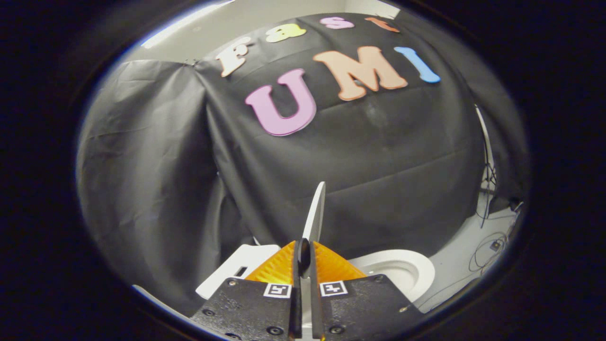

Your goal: Open the toilet lid.

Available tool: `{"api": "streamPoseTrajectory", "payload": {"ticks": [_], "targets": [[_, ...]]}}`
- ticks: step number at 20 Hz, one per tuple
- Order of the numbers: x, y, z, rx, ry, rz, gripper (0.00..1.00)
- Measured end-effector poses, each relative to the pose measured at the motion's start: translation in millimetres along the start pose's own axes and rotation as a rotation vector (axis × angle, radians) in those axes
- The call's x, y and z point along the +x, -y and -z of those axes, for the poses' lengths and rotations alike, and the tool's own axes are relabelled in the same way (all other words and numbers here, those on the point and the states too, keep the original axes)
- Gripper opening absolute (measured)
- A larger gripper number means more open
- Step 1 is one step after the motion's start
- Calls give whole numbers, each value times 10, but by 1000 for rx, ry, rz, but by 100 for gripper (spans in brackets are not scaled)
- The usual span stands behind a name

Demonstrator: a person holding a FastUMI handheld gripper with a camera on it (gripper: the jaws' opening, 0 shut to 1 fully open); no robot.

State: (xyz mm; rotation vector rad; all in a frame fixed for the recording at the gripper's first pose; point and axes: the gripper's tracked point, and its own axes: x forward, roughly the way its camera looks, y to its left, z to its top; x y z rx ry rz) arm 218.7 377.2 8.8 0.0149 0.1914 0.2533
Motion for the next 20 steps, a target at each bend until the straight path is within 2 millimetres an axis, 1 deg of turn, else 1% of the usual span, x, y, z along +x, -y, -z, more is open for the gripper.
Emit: {"api": "streamPoseTrajectory", "payload": {"ticks": [4, 10, 13, 15, 17, 20], "targets": [[139, -470, -6, -59, 4, -78, 8], [248, -1003, 82, -141, -18, -146, 8], [368, -1212, 89, -203, -43, -180, 8], [444, -1376, 137, -237, -57, -203, 8], [501, -1484, 178, -260, -62, -229, 8], [531, -1655, 295, -296, -66, -274, 9]]}}
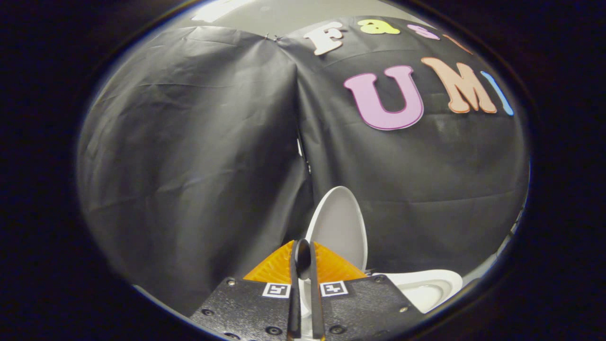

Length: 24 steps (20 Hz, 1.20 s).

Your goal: Open the toilet lid.

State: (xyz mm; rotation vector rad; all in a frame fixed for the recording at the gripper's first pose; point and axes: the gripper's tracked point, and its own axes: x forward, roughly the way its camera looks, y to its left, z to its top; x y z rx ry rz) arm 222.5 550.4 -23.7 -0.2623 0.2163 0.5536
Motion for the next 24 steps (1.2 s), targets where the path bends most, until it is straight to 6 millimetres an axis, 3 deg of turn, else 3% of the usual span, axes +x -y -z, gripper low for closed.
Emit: {"api": "streamPoseTrajectory", "payload": {"ticks": [4, 10, 17, 22, 24], "targets": [[132, -228, 42, -56, -19, -53, 9], [222, -328, 87, -86, -22, -93, 10], [165, -259, 101, -94, 2, -98, 47], [-46, -281, -66, -111, 74, -132, 74], [-177, -245, -220, -119, 127, -135, 76]]}}
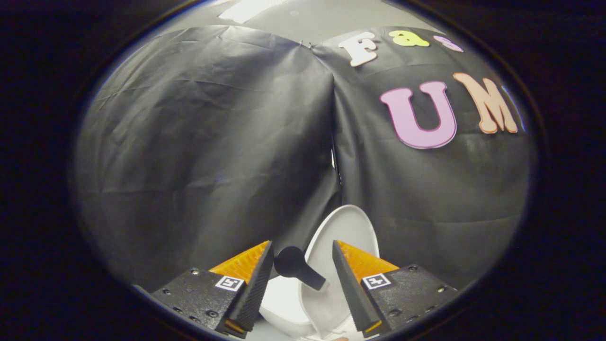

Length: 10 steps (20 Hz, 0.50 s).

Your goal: Open the toilet lid.

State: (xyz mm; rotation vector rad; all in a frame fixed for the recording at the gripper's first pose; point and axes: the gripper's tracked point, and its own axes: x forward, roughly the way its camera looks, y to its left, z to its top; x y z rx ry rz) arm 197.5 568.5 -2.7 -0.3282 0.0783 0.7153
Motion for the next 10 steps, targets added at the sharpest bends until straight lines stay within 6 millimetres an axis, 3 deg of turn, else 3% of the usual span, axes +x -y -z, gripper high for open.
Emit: {"api": "streamPoseTrajectory", "payload": {"ticks": [5, 10], "targets": [[-457, 287, -401, -7, 125, 67, 76], [-1001, 862, -627, 1, 217, 210, 76]]}}
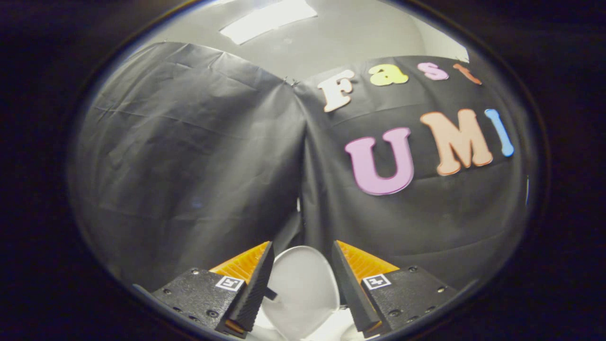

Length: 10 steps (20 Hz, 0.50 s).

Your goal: Open the toilet lid.

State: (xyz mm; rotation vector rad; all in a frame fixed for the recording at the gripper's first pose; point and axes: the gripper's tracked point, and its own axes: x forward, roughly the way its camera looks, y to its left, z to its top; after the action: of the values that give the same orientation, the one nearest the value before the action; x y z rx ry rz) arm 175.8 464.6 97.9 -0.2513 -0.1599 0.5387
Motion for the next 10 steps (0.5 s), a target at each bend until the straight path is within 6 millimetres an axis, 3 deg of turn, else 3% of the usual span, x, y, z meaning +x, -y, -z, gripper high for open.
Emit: {"api": "streamPoseTrajectory", "payload": {"ticks": [4, 10], "targets": [[-442, 688, -38, -9, 14, 148, 76], [-1186, 1698, 184, -39, -8, 327, 77]]}}
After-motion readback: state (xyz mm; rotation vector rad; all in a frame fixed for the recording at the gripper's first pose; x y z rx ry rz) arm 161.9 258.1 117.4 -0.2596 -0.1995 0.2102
